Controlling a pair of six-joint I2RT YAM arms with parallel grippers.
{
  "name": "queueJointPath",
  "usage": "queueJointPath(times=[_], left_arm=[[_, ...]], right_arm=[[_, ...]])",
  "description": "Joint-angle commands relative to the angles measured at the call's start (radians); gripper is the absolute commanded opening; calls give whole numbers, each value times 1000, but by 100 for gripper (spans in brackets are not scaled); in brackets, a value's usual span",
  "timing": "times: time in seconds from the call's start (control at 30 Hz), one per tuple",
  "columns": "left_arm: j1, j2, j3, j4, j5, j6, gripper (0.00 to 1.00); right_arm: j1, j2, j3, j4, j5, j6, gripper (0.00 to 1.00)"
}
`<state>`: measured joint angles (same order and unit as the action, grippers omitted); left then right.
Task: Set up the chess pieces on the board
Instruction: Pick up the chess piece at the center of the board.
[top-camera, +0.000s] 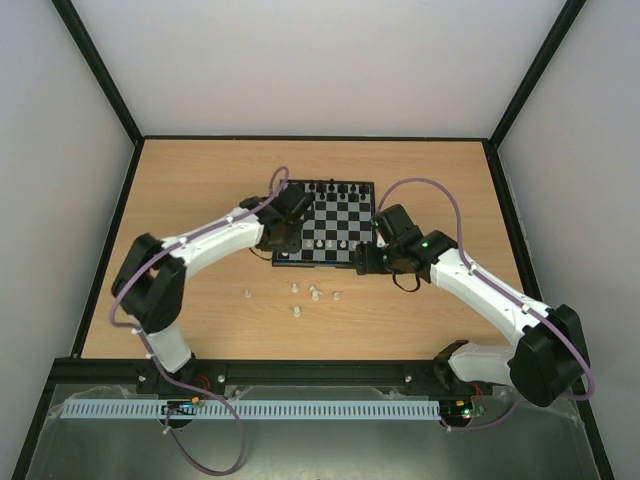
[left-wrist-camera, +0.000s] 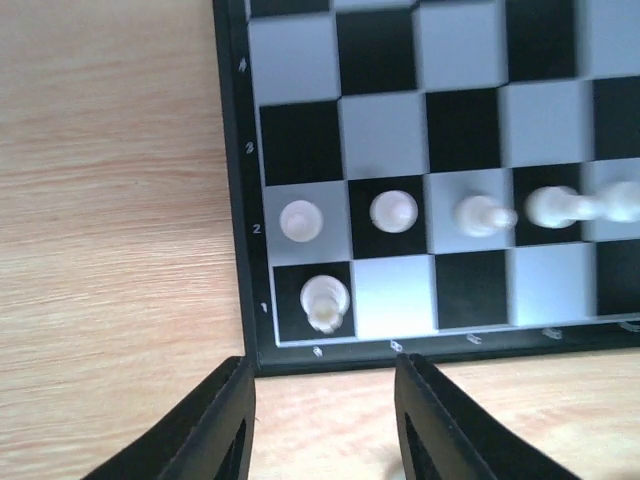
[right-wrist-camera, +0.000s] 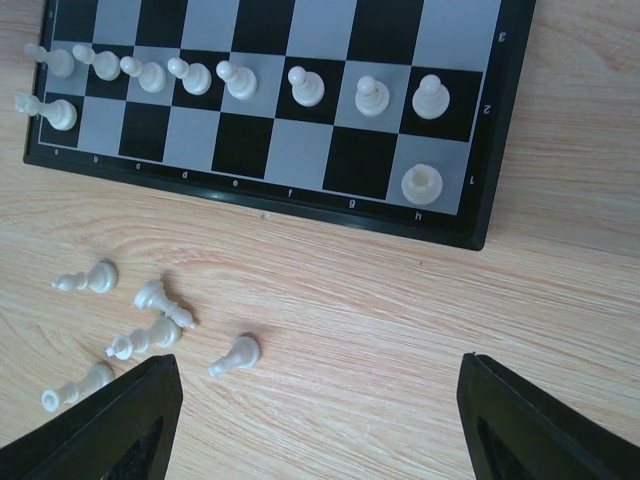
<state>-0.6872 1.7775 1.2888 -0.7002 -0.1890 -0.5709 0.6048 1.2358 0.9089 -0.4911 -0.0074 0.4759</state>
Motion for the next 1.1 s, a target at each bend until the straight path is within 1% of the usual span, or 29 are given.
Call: queueJointPath(times=[0.0, 0.13, 0.23, 0.27, 0.3, 0.33, 0.47, 0.53, 0.63, 0.7, 0.8, 0.87, 1.0, 1.07], left_arm=[[-36, -174, -6, -24, -17, 1, 47], [-76, -323, -70, 26, -16, 5, 70], [-87, -460, -172, 102, 37, 6, 82], [-89, -500, -205, 122, 48, 2, 88], [-90, -542, -243, 136, 55, -3, 96], [-92, -576, -269, 143, 58, -10, 99], [-92, -678, -349, 158, 69, -35, 100], [-92, -702, -376, 159, 73, -39, 100], [-93, -715, -398, 151, 72, -41, 99], [-92, -723, -405, 149, 75, -38, 100], [-93, -729, -412, 148, 78, -30, 99], [-92, -734, -417, 146, 79, -24, 100], [-92, -739, -419, 144, 77, -12, 99], [-92, -738, -418, 140, 74, -8, 99]], right_arm=[[6, 15, -35, -14, -32, 8, 76], [19, 38, -60, 13, -54, 24, 72], [44, 45, -80, 32, -57, 38, 68], [56, 48, -85, 36, -57, 45, 66], [67, 57, -88, 39, -56, 52, 64], [82, 67, -85, 40, -55, 61, 62], [157, 109, -71, 48, -29, 108, 56], [189, 136, -60, 52, -19, 135, 48], [232, 176, -48, 67, -7, 175, 46], [253, 202, -41, 75, 2, 202, 47], [268, 238, -25, 75, 17, 230, 57], [272, 252, -16, 76, 26, 238, 60], [272, 277, 9, 74, 44, 244, 60], [272, 297, 20, 72, 46, 242, 59]])
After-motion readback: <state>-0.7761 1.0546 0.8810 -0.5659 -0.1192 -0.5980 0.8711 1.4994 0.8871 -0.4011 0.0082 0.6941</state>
